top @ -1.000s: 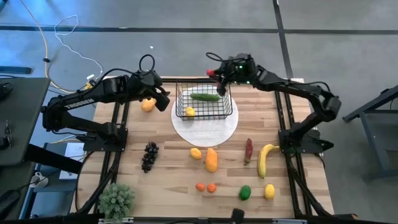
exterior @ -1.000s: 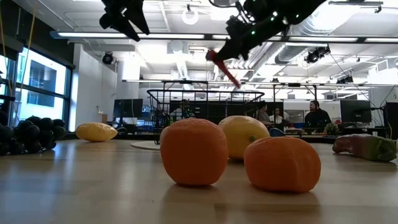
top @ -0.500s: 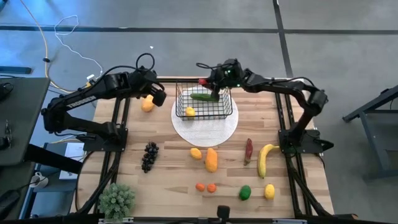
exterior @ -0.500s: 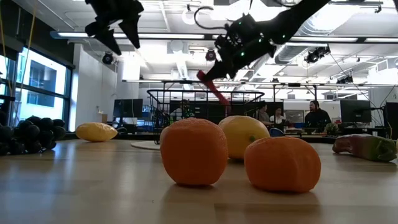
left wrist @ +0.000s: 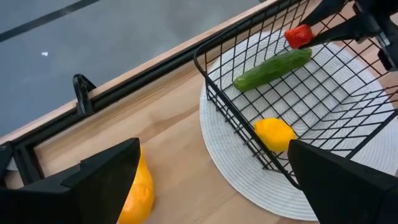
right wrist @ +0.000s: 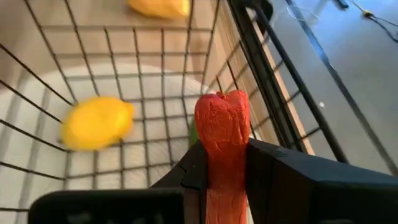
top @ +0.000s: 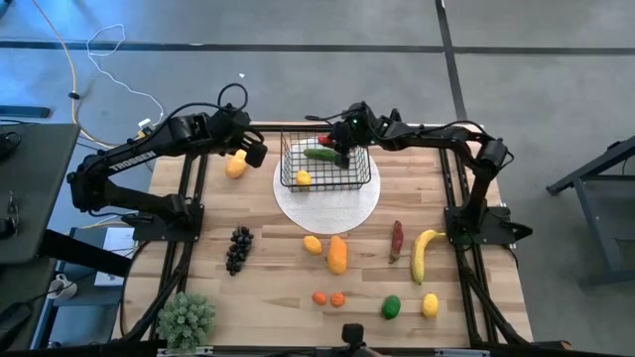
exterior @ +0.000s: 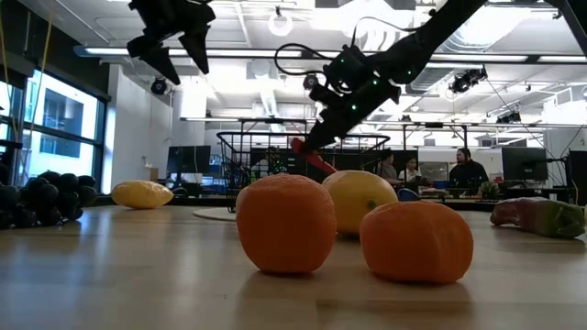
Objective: Build produce basket
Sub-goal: Put the carrot into the black basket, then put the top mango into the black basket
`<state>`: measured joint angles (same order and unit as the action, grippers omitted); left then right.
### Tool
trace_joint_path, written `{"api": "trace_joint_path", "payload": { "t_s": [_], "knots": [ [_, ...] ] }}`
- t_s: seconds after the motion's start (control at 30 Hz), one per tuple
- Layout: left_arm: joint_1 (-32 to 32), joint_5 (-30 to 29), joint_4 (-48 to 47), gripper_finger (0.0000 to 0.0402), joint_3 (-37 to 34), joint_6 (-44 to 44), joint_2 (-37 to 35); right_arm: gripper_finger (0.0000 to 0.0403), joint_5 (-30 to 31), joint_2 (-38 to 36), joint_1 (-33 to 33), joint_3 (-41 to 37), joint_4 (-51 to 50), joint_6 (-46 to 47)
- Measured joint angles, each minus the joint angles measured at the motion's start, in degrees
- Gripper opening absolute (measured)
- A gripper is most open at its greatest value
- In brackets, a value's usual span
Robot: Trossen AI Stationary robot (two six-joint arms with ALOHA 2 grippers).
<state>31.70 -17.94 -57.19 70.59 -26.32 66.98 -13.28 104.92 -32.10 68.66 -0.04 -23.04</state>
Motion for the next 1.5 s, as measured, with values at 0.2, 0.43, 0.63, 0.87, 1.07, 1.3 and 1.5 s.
{"api": "trace_joint_path", "payload": {
  "t_s": [0.2, 0.43, 0.63, 0.87, 1.07, 1.3, 1.5],
  "knots": [
    [0.1, 0.2, -0.2, 0.0397, 0.0, 0.0, 1.6, 0.0077, 3.8, 0.0, 0.0, 0.0, -0.3, -1.5],
    [2.1, -0.3, -3.2, 0.0397, 0.0, -0.5, 6.2, 0.0137, 4.1, 0.0, 0.0, 0.0, -0.5, 1.6],
    [5.0, -0.2, -7.8, 0.0397, 0.0, -0.7, 9.6, 0.0164, 4.2, -0.4, 0.0, 0.0, -1.5, 4.8],
    [10.1, 4.3, -9.4, 0.0397, -0.8, -2.7, 11.6, 0.0167, 7.6, -0.7, 0.0, 6.2, -9.0, 6.1],
    [13.7, 5.9, -9.1, 0.0397, -4.0, -1.8, 12.6, 0.0167, 9.1, -0.7, -0.2, 12.3, -15.6, 5.0],
    [16.4, 6.0, -9.0, 0.0397, -6.1, -1.6, 14.5, 0.0167, 10.3, -0.7, -0.2, 16.6, -18.4, 4.6],
    [17.1, 4.9, -8.8, 0.0397, -6.2, -2.4, 18.9, 0.0167, 10.3, -0.7, -0.2, 18.0, -18.5, 4.7]
  ]
}}
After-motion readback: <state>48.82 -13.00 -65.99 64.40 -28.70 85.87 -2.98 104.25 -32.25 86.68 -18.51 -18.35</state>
